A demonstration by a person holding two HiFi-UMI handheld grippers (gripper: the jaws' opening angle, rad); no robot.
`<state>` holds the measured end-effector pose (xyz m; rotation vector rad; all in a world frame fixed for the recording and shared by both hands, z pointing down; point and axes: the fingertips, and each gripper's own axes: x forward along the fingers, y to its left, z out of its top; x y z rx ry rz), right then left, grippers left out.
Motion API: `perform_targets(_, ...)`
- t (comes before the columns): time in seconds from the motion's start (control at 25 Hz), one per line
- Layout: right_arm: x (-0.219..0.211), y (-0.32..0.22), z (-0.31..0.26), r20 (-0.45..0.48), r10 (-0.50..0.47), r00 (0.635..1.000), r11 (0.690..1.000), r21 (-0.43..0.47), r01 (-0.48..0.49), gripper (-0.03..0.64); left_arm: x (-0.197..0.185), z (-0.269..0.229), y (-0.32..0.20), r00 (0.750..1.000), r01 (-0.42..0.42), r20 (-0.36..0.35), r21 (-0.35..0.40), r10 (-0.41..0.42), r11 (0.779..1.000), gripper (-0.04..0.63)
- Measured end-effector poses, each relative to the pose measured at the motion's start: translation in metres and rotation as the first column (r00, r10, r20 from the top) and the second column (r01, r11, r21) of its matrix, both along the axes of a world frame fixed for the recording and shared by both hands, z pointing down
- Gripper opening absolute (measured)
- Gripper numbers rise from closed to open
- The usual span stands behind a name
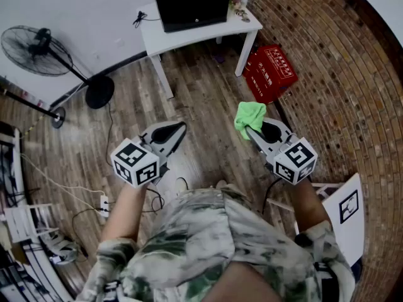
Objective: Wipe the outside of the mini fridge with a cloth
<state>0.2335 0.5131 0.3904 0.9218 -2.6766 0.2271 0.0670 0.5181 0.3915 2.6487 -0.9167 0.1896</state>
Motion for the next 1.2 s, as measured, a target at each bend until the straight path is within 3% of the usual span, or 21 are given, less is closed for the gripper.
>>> perform_targets(0.32, 0.059, -0.005, -0.003, -0.025, -0.046, 0.999, 0.999, 0.014, 0.046, 0.103, 0.074, -0.003, 0.000, 1.000, -0.021, 0.019, -0.003, 0.021, 1.000, 0.025)
perform_targets(0.56, 0.076, -0.016, -0.006, 0.016, -0.102, 0.995, 0.995, -0.012, 0.102, 0.103, 0.105, -0.006, -0.009, 1.000, -0.018, 0.012, -0.022, 0.018, 1.000, 0.026)
perform_targets(0.88, 0.102, -0.074, -0.016, 0.004, -0.118, 0.993, 0.993, -0.014, 0.118, 0.104, 0.100, -0.018, -0.059, 0.998, -0.026, 0.051, -0.004, 0.026, 1.000, 0.026)
perform_targets(1.08, 0.103, -0.144, -0.047, -0.065, -0.123, 0.990, 0.991, 0.038, 0.125, 0.104, 0.085, -0.040, -0.122, 0.998, -0.046, 0.046, 0.048, 0.044, 0.998, 0.028)
perform_targets(1.2, 0.099, -0.193, -0.069, -0.056, -0.114, 0.992, 0.992, 0.048, 0.116, 0.104, 0.079, -0.051, -0.166, 0.998, -0.056, 0.035, 0.057, 0.054, 0.997, 0.030)
